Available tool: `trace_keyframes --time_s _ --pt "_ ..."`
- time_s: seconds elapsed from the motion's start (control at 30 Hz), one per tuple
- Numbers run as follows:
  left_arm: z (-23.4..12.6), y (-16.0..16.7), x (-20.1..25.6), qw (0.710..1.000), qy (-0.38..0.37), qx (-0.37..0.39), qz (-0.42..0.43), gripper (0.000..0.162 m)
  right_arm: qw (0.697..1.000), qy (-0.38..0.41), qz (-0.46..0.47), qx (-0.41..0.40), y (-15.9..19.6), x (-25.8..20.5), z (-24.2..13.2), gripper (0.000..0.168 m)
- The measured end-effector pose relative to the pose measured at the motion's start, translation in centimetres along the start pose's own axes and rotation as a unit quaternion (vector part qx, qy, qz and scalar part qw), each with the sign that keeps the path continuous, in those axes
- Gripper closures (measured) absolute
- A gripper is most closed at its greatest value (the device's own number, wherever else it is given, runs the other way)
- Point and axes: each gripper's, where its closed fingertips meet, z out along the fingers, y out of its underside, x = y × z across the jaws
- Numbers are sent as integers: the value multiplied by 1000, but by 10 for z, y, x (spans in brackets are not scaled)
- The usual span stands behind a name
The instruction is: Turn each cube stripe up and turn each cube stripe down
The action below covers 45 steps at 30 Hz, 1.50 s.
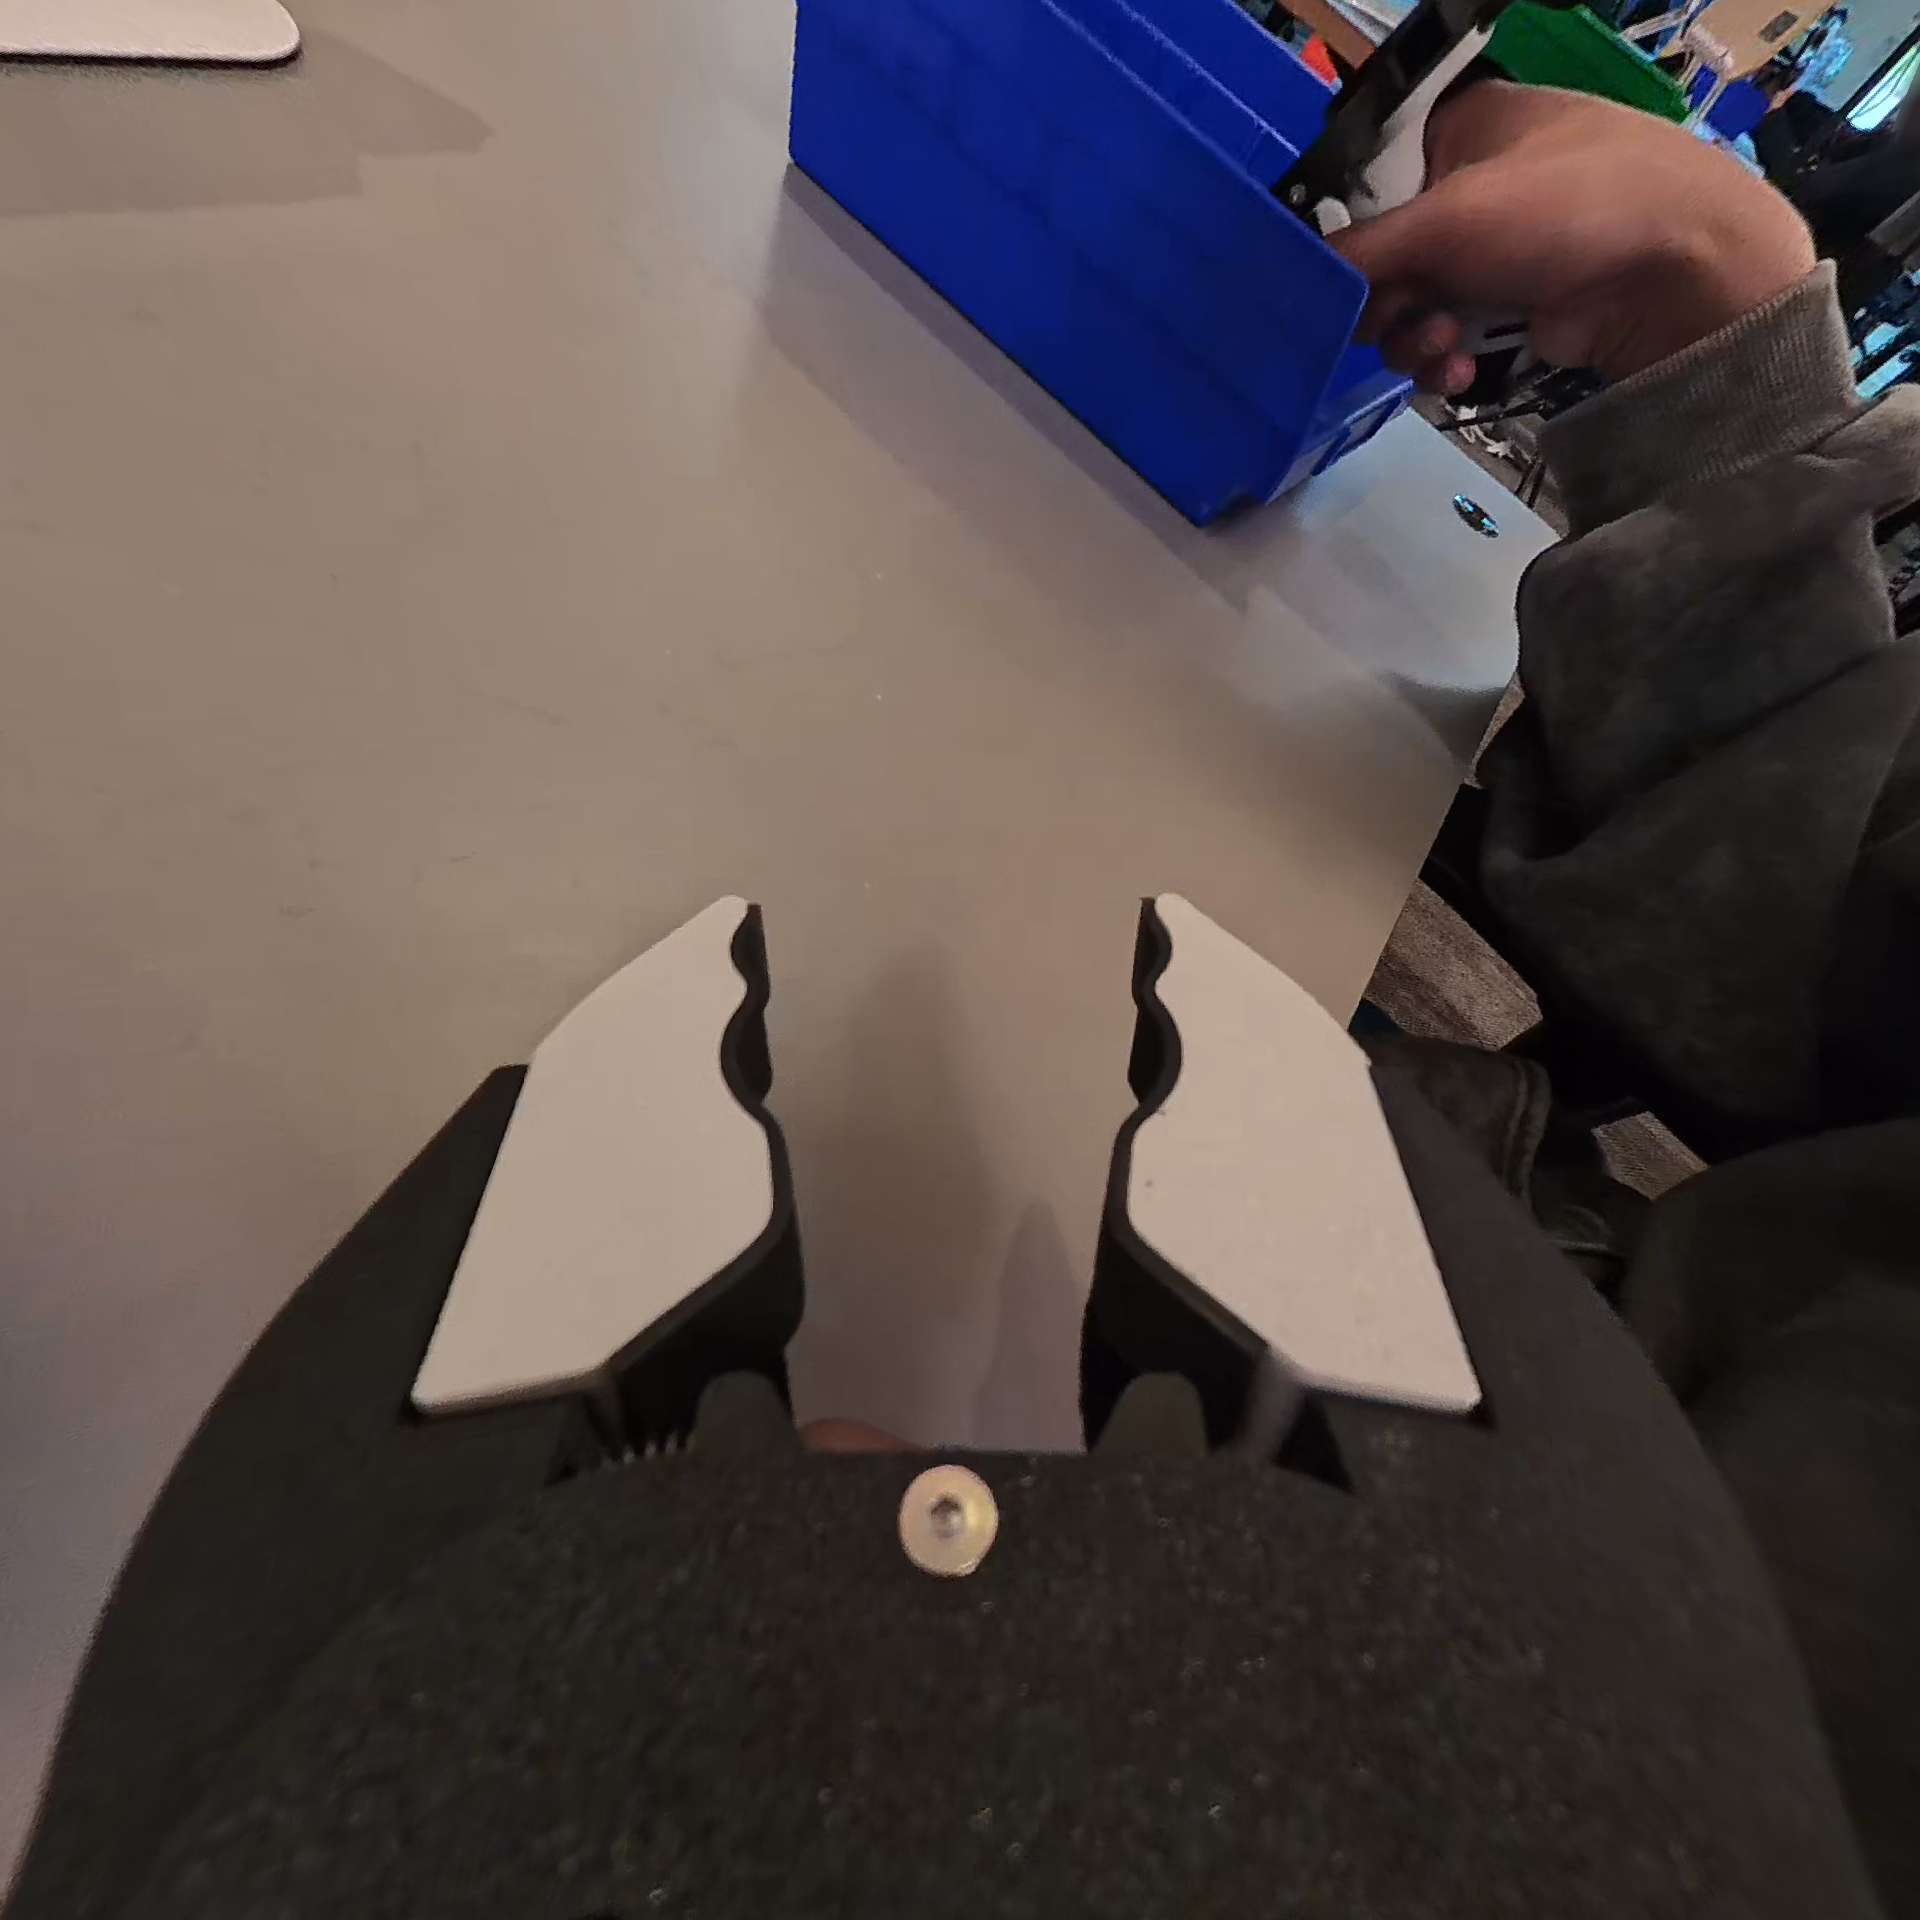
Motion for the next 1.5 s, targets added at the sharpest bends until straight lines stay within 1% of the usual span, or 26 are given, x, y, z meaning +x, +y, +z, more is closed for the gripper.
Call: trace_keyframes --time_s 0.1,0.13,0.17,0.23,0.3,0.37,0.43,0.5,0.57,0.6,0.63,0.73,0.83,0.93,0.97,1.0,1.03,1.07,1.1,1.13,1.17,1.2,1.27,1.33,1.37,1.5 --pt "0 1 0 1000 5 -4 -8 94 1000 22 -13 12 -2 7 -3 121" --pt "0 0 0 1000 7 -1 -11 95 999 22 -12 28 -6 9 -10 111" --pt "-1 0 1 1000 12 -2 -12 95 998 9 -11 53 -11 8 -22 107" --pt "-1 1 3 1000 17 -5 -12 94 988 -11 -9 155 -32 6 -67 106" --pt "-1 1 1 1000 10 -5 -4 94 958 -26 -9 285 -53 0 -126 109" --pt "0 2 0 1000 4 -10 2 94 921 -69 -21 382 -61 -22 -174 109" --pt "1 3 0 1000 3 -11 3 94 887 -136 -61 437 -62 -61 -202 108" --pt "2 4 0 1000 1 -14 3 94 851 -222 -93 466 -62 -110 -209 112" --pt "1 4 -3 1000 -8 -15 0 94 810 -316 -102 483 -61 -163 -196 113" --pt "1 4 -5 1000 -11 -15 -3 95 797 -354 -94 481 -58 -187 -182 114" --pt "1 4 -7 1000 -15 -14 -8 95 791 -379 -91 472 -53 -209 -165 113" --pt "-2 3 -9 1000 -14 -12 -18 94 799 -376 -116 455 -41 -256 -120 113" --pt "-13 -6 -8 1000 -22 -1 -8 94 810 -383 -148 418 -31 -285 -97 114" --pt "-44 -43 -8 999 -15 27 38 90 816 -371 -160 413 -25 -289 -88 116" --pt "-58 -59 -18 998 -26 31 41 90 819 -368 -162 409 -24 -287 -85 116" --pt "-72 -76 -36 997 -59 29 32 90 822 -368 -161 403 -23 -286 -82 116" --pt "-88 -94 -64 993 -110 31 13 95 824 -371 -152 400 -24 -284 -81 116" --pt "-103 -110 -95 986 -164 27 -10 102 825 -378 -138 397 -26 -282 -81 117" --pt "-114 -120 -128 977 -212 12 -34 102 825 -388 -124 391 -26 -282 -80 117" --pt "-120 -127 -158 969 -240 -11 -64 101 831 -392 -107 381 -26 -281 -76 118" --pt "-119 -128 -182 963 -246 -41 -103 99 842 -386 -87 367 -26 -278 -69 120" --pt "-116 -124 -204 955 -247 -81 -141 95 846 -390 -75 356 -24 -279 -65 119" --pt "-109 -107 -246 930 -263 -157 -204 89 841 -416 -72 340 -17 -288 -64 119" --pt "-110 -87 -286 893 -317 -211 -238 89 844 -416 -80 330 -12 -294 -64 119" --pt "-108 -79 -297 881 -327 -226 -257 89 843 -413 -88 332 -11 -296 -65 119" --pt "-91 -60 -320 850 -336 -247 -320 90 842 -419 -105 323 -3 -308 -65 119"
